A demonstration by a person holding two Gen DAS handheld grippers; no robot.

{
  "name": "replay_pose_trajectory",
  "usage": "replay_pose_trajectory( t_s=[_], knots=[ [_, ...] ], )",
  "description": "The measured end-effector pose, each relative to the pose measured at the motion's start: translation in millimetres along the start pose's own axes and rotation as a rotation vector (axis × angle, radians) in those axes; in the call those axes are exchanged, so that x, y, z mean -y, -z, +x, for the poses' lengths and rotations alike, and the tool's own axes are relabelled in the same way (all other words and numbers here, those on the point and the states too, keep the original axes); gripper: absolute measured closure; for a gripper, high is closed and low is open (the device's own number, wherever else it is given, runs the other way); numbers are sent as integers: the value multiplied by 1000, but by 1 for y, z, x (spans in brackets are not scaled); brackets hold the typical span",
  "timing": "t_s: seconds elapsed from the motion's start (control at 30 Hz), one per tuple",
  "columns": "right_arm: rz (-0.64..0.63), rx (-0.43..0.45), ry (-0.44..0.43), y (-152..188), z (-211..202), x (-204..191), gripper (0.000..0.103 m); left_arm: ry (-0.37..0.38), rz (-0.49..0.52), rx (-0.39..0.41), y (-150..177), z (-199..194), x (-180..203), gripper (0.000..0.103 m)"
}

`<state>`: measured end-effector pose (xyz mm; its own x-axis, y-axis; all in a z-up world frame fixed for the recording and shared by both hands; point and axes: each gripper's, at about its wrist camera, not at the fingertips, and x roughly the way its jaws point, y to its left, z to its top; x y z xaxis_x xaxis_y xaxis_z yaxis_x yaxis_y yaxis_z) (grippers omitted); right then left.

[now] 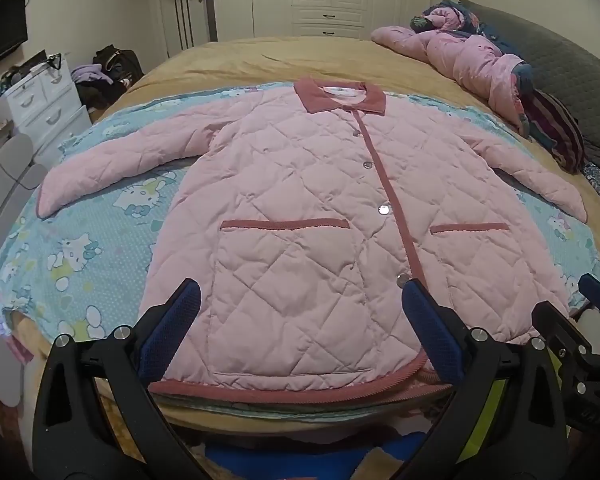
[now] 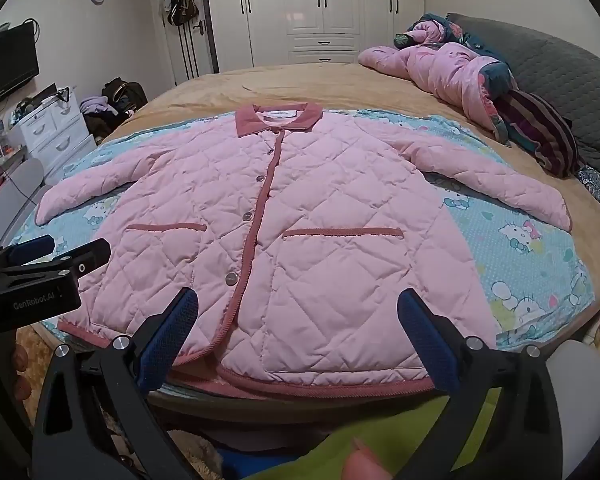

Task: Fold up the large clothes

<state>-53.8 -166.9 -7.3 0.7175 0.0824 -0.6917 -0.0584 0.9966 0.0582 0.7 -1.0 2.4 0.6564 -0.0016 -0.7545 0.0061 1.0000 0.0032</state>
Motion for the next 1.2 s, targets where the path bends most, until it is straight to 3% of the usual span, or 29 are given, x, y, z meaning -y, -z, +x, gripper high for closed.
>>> replay_pose_trajectory(
  t_s=[1.2],
  knots=[
    [-2,-9,10,1,5,3,4,12,1,1,0,1,-2,9]
  ],
)
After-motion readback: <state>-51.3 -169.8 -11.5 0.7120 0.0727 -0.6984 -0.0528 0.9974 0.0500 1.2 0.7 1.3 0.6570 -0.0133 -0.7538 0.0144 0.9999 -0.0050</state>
